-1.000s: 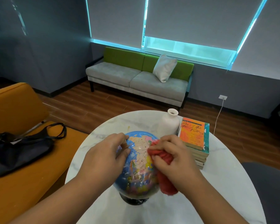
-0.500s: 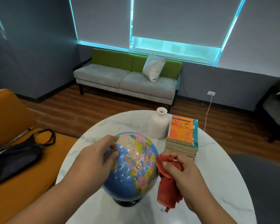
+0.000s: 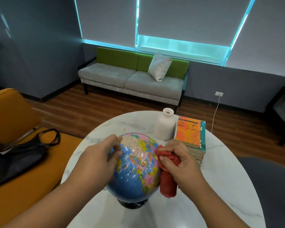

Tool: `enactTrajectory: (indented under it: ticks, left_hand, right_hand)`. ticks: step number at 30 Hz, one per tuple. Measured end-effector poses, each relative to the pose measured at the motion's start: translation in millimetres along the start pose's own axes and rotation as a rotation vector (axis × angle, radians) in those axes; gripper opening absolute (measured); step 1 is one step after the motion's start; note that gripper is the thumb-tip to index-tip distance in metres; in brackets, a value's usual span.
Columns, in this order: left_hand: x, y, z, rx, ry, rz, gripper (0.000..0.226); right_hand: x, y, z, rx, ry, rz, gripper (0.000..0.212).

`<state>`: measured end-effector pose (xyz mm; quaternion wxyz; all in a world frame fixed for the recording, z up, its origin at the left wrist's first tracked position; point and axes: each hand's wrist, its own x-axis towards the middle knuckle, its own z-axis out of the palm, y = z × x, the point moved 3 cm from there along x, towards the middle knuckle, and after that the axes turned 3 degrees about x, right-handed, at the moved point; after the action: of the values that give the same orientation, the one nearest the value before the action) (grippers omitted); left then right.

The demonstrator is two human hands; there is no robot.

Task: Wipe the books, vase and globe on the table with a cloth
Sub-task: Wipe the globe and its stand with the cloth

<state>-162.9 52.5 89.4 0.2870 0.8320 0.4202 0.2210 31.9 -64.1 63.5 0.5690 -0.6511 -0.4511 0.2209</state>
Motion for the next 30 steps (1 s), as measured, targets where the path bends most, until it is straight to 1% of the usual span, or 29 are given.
enactTrajectory:
  ticks: [3, 4, 6, 8, 11, 12, 14, 16, 19, 20, 22, 24, 25, 27, 30]
  left_hand:
    - [-0.9, 0.8, 1.9, 0.027, -0.020, -0.006, 0.019]
    - [-1.1, 1.5, 2.5, 0.045, -0.024, -0.006, 0.019]
    - [-1.7, 3.2, 2.3, 0.071, -0.021, -0.002, 0.019]
    - [-2.3, 5.0, 2.4, 0.080, -0.023, 0.001, 0.019]
    - [-3.7, 7.2, 1.8, 0.079, -0.029, 0.004, 0.018]
    - [-4.2, 7.9, 1.2, 0.066, -0.028, 0.005, 0.017]
    - [-5.0, 8.9, 0.8, 0.034, -0.030, 0.001, 0.017]
    - [-4.8, 8.1, 0.7, 0.019, -0.028, 0.000, 0.018]
    - [-3.9, 6.5, 0.1, 0.013, -0.010, 0.004, 0.020]
    - [-3.7, 6.2, 0.1, 0.015, -0.010, 0.002, 0.021]
    - [-3.9, 7.6, 0.3, 0.040, -0.011, 0.007, 0.024]
    - [-4.5, 8.0, 0.6, 0.050, -0.005, 0.001, 0.025]
    - [-4.4, 7.6, 1.0, 0.053, -0.004, -0.004, 0.023]
    - [-4.7, 7.5, 1.4, 0.083, -0.012, -0.018, 0.018]
    - [-5.3, 8.0, 1.6, 0.090, -0.013, -0.022, 0.017]
  right_hand:
    - [-3.6, 19.7, -7.1, -0.025, 0.080, 0.127, 0.040]
    - [-3.2, 19.3, -6.0, -0.041, 0.087, 0.128, 0.039]
    - [0.3, 4.3, -0.6, -0.071, 0.066, 0.055, 0.033]
    - [5.5, -21.7, 9.4, -0.144, -0.013, -0.056, 0.029]
    - [9.6, -52.3, 29.4, -0.340, -0.203, -0.156, 0.017]
    - [10.0, -55.3, 33.9, -0.386, -0.246, -0.184, 0.016]
    - [10.1, -53.0, 35.5, -0.392, -0.282, -0.182, 0.018]
    - [10.9, -42.9, 27.7, -0.305, -0.234, -0.168, 0.020]
    - [9.2, -14.4, 6.9, -0.077, -0.051, -0.109, 0.034]
    - [7.9, -5.3, 2.1, -0.053, 0.013, -0.075, 0.037]
    - [6.7, 6.1, -0.6, -0.121, 0.089, -0.051, 0.036]
    - [8.2, 1.4, 3.5, -0.242, 0.091, -0.091, 0.031]
    - [10.4, -7.0, 7.1, -0.295, 0.060, -0.124, 0.026]
    - [16.3, -29.9, 18.0, -0.414, -0.055, -0.209, 0.017]
    - [17.3, -63.8, 43.6, -0.618, -0.304, -0.369, 0.018]
